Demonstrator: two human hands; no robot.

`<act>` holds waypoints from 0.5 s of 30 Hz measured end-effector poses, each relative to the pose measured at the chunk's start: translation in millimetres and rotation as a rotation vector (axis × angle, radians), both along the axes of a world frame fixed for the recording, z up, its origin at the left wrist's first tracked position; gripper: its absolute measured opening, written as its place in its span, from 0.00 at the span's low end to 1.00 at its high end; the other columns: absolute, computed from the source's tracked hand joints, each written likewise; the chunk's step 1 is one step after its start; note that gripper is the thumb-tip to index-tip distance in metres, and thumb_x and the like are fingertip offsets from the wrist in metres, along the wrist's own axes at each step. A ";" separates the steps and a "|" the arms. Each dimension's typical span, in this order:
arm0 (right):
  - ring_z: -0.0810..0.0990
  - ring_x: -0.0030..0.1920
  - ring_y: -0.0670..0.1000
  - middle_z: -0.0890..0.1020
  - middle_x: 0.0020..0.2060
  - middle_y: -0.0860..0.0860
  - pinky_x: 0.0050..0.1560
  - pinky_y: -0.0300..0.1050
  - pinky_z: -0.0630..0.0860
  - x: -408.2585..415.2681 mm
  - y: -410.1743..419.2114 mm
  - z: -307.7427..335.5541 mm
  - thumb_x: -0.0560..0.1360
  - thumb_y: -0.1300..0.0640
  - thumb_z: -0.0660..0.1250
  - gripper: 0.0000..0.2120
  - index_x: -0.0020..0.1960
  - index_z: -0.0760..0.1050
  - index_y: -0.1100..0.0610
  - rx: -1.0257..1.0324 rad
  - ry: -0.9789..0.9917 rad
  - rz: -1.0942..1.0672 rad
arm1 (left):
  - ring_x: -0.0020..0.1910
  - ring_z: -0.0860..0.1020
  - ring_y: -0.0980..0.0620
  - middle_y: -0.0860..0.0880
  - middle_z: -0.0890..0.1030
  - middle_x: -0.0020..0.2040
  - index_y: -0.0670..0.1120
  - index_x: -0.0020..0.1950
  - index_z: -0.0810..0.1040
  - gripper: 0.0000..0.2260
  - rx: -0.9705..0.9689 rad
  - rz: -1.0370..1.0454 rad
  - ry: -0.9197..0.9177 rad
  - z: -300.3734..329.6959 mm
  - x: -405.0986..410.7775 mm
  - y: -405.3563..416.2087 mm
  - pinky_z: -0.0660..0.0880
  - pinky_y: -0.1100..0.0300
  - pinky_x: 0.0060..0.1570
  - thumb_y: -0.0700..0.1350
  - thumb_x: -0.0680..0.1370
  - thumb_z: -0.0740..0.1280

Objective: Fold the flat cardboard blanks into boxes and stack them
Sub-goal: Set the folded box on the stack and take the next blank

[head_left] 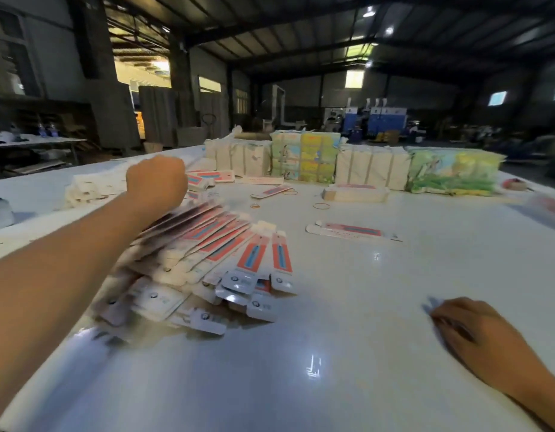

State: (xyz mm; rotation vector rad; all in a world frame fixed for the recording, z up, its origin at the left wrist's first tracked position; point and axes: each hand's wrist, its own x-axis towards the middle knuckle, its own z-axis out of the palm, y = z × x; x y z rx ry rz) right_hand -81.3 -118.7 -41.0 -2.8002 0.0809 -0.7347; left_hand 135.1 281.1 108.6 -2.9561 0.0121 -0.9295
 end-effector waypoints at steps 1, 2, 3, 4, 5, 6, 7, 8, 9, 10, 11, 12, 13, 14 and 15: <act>0.81 0.47 0.59 0.83 0.47 0.53 0.47 0.49 0.76 -0.7 0.2 2.8 0.71 0.66 0.71 0.06 0.44 0.83 0.57 -0.007 0.020 0.008 | 0.37 0.72 0.43 0.43 0.74 0.39 0.43 0.51 0.78 0.09 -0.043 -0.091 -0.037 1.3 -10.0 -27.9 0.64 0.57 0.33 0.41 0.79 0.58; 0.81 0.48 0.59 0.83 0.47 0.54 0.48 0.49 0.75 -0.5 -4.8 0.2 0.72 0.66 0.70 0.05 0.44 0.83 0.58 -0.006 0.025 -0.003 | 0.36 0.71 0.45 0.44 0.74 0.39 0.44 0.52 0.77 0.10 -0.065 -0.198 -0.052 -3.0 -23.1 -57.4 0.64 0.57 0.31 0.42 0.79 0.57; 0.80 0.49 0.59 0.83 0.48 0.55 0.50 0.49 0.75 -3.2 -4.8 0.7 0.73 0.65 0.69 0.05 0.44 0.83 0.59 0.006 0.061 -0.019 | 0.37 0.73 0.44 0.44 0.75 0.40 0.47 0.55 0.77 0.10 -0.078 -0.318 -0.048 -11.9 -39.4 -86.9 0.67 0.56 0.32 0.42 0.80 0.56; 0.80 0.51 0.59 0.83 0.49 0.55 0.52 0.49 0.74 -4.6 -5.3 1.2 0.74 0.64 0.68 0.05 0.45 0.83 0.59 0.003 0.078 -0.035 | 0.41 0.75 0.43 0.44 0.78 0.44 0.50 0.59 0.76 0.12 -0.083 -0.434 -0.036 -26.1 -56.3 -115.9 0.71 0.55 0.36 0.43 0.80 0.55; 0.79 0.53 0.58 0.82 0.50 0.55 0.54 0.49 0.73 -4.9 -6.4 2.0 0.75 0.63 0.66 0.06 0.45 0.82 0.59 0.011 0.098 -0.038 | 0.46 0.77 0.43 0.46 0.80 0.49 0.52 0.63 0.73 0.15 -0.080 -0.539 -0.019 -42.3 -74.1 -143.2 0.73 0.53 0.41 0.43 0.81 0.53; 0.78 0.54 0.58 0.82 0.51 0.54 0.55 0.49 0.72 -3.3 -8.1 1.0 0.76 0.62 0.64 0.07 0.45 0.81 0.59 0.007 0.105 -0.021 | 0.50 0.78 0.44 0.47 0.80 0.54 0.52 0.66 0.71 0.18 -0.043 -0.627 -0.011 -61.9 -89.9 -168.3 0.74 0.53 0.45 0.42 0.81 0.49; 0.77 0.55 0.58 0.82 0.50 0.55 0.56 0.49 0.71 -2.8 -10.5 0.6 0.77 0.61 0.63 0.08 0.43 0.81 0.59 0.013 0.117 -0.019 | 0.52 0.78 0.45 0.48 0.79 0.56 0.51 0.67 0.69 0.21 0.026 -0.705 -0.025 -80.7 -105.0 -190.8 0.75 0.55 0.47 0.40 0.80 0.45; 0.77 0.54 0.58 0.82 0.49 0.55 0.55 0.51 0.71 -2.8 -12.0 0.4 0.76 0.61 0.63 0.08 0.43 0.80 0.59 0.026 0.120 -0.016 | 0.51 0.78 0.47 0.49 0.79 0.55 0.50 0.67 0.70 0.24 0.117 -0.776 -0.078 -97.7 -117.9 -208.0 0.76 0.57 0.45 0.38 0.77 0.43; 0.78 0.53 0.58 0.82 0.48 0.56 0.54 0.52 0.72 -2.7 -13.4 0.0 0.76 0.62 0.63 0.07 0.43 0.80 0.60 0.035 0.126 -0.026 | 0.47 0.80 0.49 0.50 0.80 0.50 0.48 0.63 0.75 0.25 0.173 -0.820 -0.112 -109.7 -130.1 -219.5 0.76 0.59 0.38 0.39 0.74 0.45; 0.78 0.50 0.59 0.82 0.46 0.57 0.52 0.52 0.73 -3.1 -14.4 -0.7 0.75 0.62 0.63 0.07 0.45 0.80 0.60 0.060 0.131 -0.039 | 0.39 0.80 0.52 0.51 0.81 0.42 0.47 0.55 0.80 0.22 0.176 -0.874 -0.134 -118.6 -139.6 -227.0 0.73 0.62 0.29 0.40 0.71 0.50; 0.78 0.48 0.59 0.82 0.44 0.58 0.50 0.54 0.74 -3.7 -14.2 -1.1 0.75 0.62 0.63 0.07 0.46 0.79 0.62 0.102 0.130 -0.052 | 0.33 0.79 0.53 0.52 0.80 0.36 0.46 0.48 0.83 0.18 0.167 -0.940 -0.129 -126.8 -144.6 -231.7 0.69 0.64 0.23 0.42 0.69 0.55; 0.79 0.46 0.60 0.82 0.42 0.60 0.48 0.55 0.74 -4.1 -14.6 -2.3 0.75 0.63 0.62 0.08 0.48 0.79 0.64 0.155 0.127 -0.062 | 0.29 0.78 0.53 0.52 0.79 0.33 0.46 0.44 0.84 0.15 0.168 -0.984 -0.152 -135.8 -144.3 -234.1 0.66 0.65 0.20 0.42 0.67 0.59; 0.79 0.45 0.60 0.82 0.42 0.61 0.47 0.57 0.75 -3.5 -16.0 -4.3 0.75 0.64 0.62 0.08 0.49 0.78 0.66 0.197 0.113 -0.060 | 0.29 0.78 0.52 0.51 0.80 0.33 0.45 0.43 0.84 0.13 0.166 -1.000 -0.164 -142.4 -142.6 -235.4 0.65 0.65 0.19 0.42 0.65 0.62; 0.79 0.45 0.60 0.82 0.43 0.61 0.47 0.57 0.75 -2.6 -17.3 -6.1 0.75 0.64 0.62 0.08 0.50 0.77 0.67 0.223 0.097 -0.046 | 0.29 0.78 0.51 0.51 0.80 0.34 0.44 0.44 0.84 0.13 0.161 -1.015 -0.175 -146.7 -140.3 -235.8 0.66 0.65 0.19 0.41 0.64 0.64; 0.79 0.46 0.58 0.83 0.45 0.59 0.49 0.53 0.76 -1.8 -18.6 -7.9 0.76 0.64 0.62 0.09 0.52 0.78 0.66 0.251 0.084 -0.034 | 0.30 0.78 0.50 0.50 0.81 0.35 0.43 0.45 0.84 0.13 0.161 -1.020 -0.159 -147.1 -138.9 -234.8 0.66 0.65 0.19 0.40 0.63 0.67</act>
